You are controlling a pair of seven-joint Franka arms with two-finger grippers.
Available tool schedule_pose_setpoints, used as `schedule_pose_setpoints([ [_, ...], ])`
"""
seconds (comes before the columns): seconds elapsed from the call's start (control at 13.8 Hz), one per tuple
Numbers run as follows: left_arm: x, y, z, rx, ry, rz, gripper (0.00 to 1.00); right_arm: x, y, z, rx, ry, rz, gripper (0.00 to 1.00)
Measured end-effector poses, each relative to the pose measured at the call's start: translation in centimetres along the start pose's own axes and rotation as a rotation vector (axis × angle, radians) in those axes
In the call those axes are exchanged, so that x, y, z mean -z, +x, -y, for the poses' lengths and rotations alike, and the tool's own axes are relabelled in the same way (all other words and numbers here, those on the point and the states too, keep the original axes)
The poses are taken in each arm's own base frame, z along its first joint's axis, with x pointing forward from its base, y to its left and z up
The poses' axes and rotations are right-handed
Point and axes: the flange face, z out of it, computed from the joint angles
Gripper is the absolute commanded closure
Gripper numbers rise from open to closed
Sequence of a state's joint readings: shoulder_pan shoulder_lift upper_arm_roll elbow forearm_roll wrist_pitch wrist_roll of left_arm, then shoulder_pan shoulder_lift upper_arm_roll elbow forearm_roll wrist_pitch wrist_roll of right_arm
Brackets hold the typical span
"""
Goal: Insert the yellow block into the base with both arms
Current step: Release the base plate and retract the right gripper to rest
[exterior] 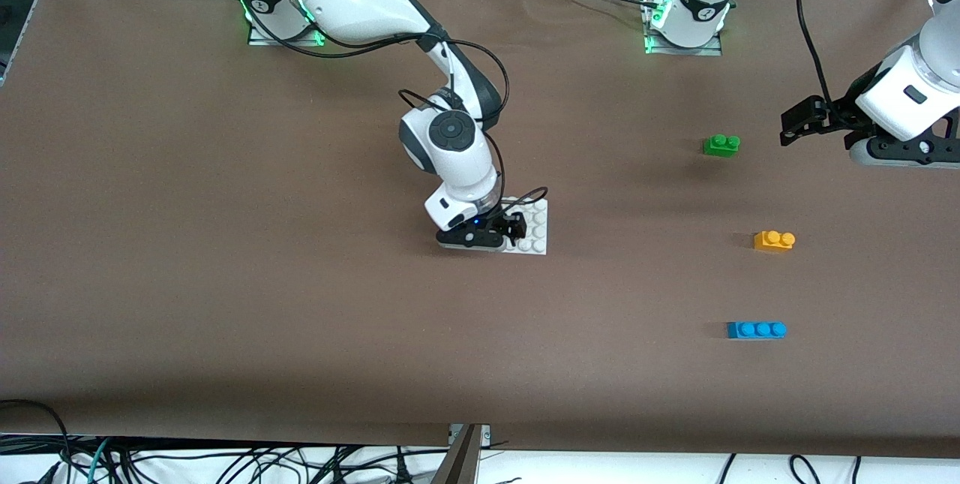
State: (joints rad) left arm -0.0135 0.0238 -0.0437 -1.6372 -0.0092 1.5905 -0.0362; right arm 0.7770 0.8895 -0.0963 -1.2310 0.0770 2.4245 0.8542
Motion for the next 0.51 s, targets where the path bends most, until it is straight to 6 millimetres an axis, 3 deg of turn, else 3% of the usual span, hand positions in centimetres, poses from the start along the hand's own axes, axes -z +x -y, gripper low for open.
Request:
schedule_pose_setpoints([
  [0.22, 0.0, 0.0, 0.0, 0.000, 0.000, 0.000, 0.00, 6.3, 6.7, -4.6, -0.036, -0.064, 0.036, 0.00],
  [0.36, 0.0, 0.0, 0.0, 0.000, 0.000, 0.000, 0.00, 11.7, 10.9, -9.5, 0.006, -0.126, 0.100, 0.00],
  [0.51, 0.0, 0.0, 0.0, 0.001, 0.000, 0.000, 0.00, 18.0, 14.2, -15.8, 0.063, -0.159, 0.159, 0.00],
])
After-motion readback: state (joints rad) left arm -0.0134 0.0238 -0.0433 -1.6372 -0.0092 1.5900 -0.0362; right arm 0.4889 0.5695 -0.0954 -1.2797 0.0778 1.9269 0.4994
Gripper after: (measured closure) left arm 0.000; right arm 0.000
